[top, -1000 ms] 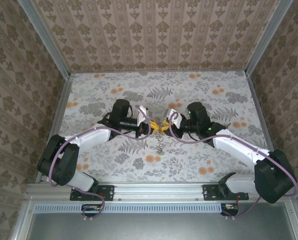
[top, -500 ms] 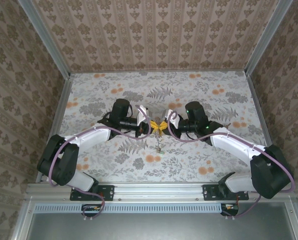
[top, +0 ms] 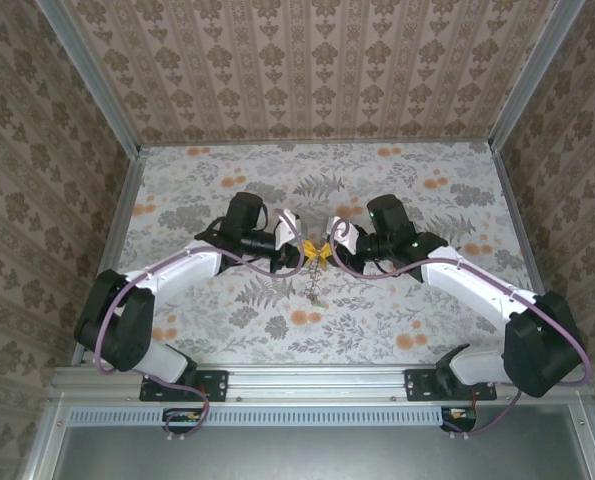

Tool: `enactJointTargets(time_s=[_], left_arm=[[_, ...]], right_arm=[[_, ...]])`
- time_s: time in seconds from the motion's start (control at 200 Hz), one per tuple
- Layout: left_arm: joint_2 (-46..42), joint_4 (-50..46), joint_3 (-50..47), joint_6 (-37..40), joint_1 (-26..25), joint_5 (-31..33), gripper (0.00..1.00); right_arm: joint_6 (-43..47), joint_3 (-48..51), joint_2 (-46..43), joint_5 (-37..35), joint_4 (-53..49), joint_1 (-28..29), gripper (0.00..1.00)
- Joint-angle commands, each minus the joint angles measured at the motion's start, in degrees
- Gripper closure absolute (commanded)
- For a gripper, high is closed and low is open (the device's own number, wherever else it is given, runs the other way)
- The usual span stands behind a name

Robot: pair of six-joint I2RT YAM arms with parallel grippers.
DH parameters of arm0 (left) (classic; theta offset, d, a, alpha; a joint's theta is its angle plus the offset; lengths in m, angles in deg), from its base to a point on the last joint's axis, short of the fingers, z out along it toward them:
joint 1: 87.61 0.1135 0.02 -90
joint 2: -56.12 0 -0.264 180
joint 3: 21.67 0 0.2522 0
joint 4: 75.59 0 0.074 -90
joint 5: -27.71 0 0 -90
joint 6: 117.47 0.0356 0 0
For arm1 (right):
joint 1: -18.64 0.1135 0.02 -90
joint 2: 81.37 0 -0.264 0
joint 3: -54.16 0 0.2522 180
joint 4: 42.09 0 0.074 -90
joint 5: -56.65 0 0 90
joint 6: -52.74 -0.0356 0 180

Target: Put the keys on the keyring

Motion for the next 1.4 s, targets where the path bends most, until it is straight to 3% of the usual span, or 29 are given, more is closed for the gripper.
enactJointTargets(time_s=[0.0, 0.21, 0.31, 0.36, 0.54, 0.665, 0.835, 1.1, 1.185, 1.255, 1.395], left_arm=[[1.5, -7.3, 3.3, 5.3, -1.1, 0.7, 0.86], [3.1, -10.7, 5.9, 7.5, -2.4, 1.0, 0.86], [3.4, -11.1, 6.1, 7.7, -2.4, 0.9, 1.0], [3.1, -10.4, 5.5, 7.4, -2.4, 1.0, 1.0], [1.4, -0.1, 1.1, 1.1, -1.2, -1.3, 1.0], [0.7, 8.1, -1.5, -4.1, -0.7, -4.7, 1.0], [0.9, 12.2, -2.6, -6.5, -0.7, -7.8, 1.0], [0.4, 13.7, -3.2, -7.7, -0.5, -9.1, 1.0], [0.5, 14.6, -3.4, -8.4, -0.3, -9.4, 1.0], [0.8, 15.3, -3.5, -8.9, -0.2, -9.5, 1.0], [1.3, 14.2, -2.8, -8.7, -0.2, -9.9, 1.0]], right_arm=[[3.2, -3.7, 1.0, -1.4, -5.7, 0.9, 1.0], [3.4, -6.7, 2.4, -2.5, -8.7, 2.3, 1.0], [2.2, -5.2, 1.3, -1.2, -5.9, 2.3, 1.0], [2.0, -4.4, 0.7, -1.1, -5.2, 2.3, 0.97], [-1.2, 1.7, -0.9, -2.5, 0.7, 0.6, 0.89], [-4.8, 5.8, -1.7, 0.6, 6.6, -0.5, 0.87], [-8.4, 8.1, -1.1, 2.7, 13.4, -1.4, 0.85], [-9.0, 10.2, -0.7, 2.5, 14.0, -3.5, 0.81], [-9.1, 10.8, -1.5, 4.1, 14.0, -3.7, 0.85], [-9.4, 10.7, -2.1, 6.2, 13.8, -3.8, 0.95], [-9.9, 10.1, -3.3, 6.8, 13.9, -3.8, 0.93]])
